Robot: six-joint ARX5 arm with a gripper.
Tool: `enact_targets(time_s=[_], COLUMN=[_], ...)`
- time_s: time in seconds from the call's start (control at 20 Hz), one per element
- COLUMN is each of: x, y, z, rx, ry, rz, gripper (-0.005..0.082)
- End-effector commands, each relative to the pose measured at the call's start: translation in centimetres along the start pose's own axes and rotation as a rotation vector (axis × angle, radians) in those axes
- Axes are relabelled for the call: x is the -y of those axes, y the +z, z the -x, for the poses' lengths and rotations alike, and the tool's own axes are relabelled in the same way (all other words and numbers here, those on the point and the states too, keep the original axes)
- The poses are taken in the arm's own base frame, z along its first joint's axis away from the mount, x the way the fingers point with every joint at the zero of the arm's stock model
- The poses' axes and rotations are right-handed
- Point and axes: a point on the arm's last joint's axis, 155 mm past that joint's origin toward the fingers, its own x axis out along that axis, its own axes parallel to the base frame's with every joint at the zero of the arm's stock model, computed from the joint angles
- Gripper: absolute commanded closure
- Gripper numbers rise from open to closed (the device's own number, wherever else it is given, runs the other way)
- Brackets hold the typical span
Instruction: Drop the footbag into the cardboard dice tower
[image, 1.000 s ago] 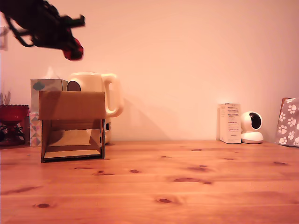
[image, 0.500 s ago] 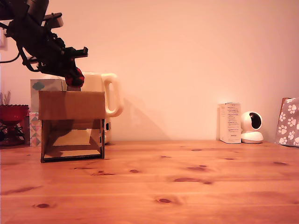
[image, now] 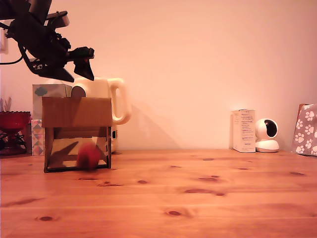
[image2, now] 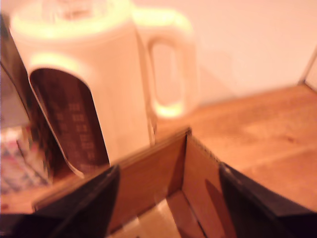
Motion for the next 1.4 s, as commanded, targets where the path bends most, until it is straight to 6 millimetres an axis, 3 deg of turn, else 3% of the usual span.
enact_targets(time_s=[0.0, 0.05, 0.2, 0.25, 0.6, 0.9, 1.1, 1.35], x=[0.3, 0.5, 1.0, 1.1, 3.4, 4.1, 5.8, 8.0], y=[1.3, 1.2, 0.4, 0.3, -0.7, -3.3, -6.0, -10.5], z=[1.7, 2.4, 4.2, 4.8, 8.0, 11.1, 12.6, 12.7], rx=[0.006, -0.016, -0.081, -0.097, -0.142, -0.074, -0.056, -0.069], ry=[-0.001, -0.004, -0.010, -0.011, -0.097, -0.107, -0.146, -0.184], rz=[-0.006, -0.004, 0.006, 0.009, 0.019, 0.067, 0.060, 0.049], gripper=[0.0191, 0.0297, 0.0809, 0.0766, 0.0784, 0.0784, 0.0784, 0.0784])
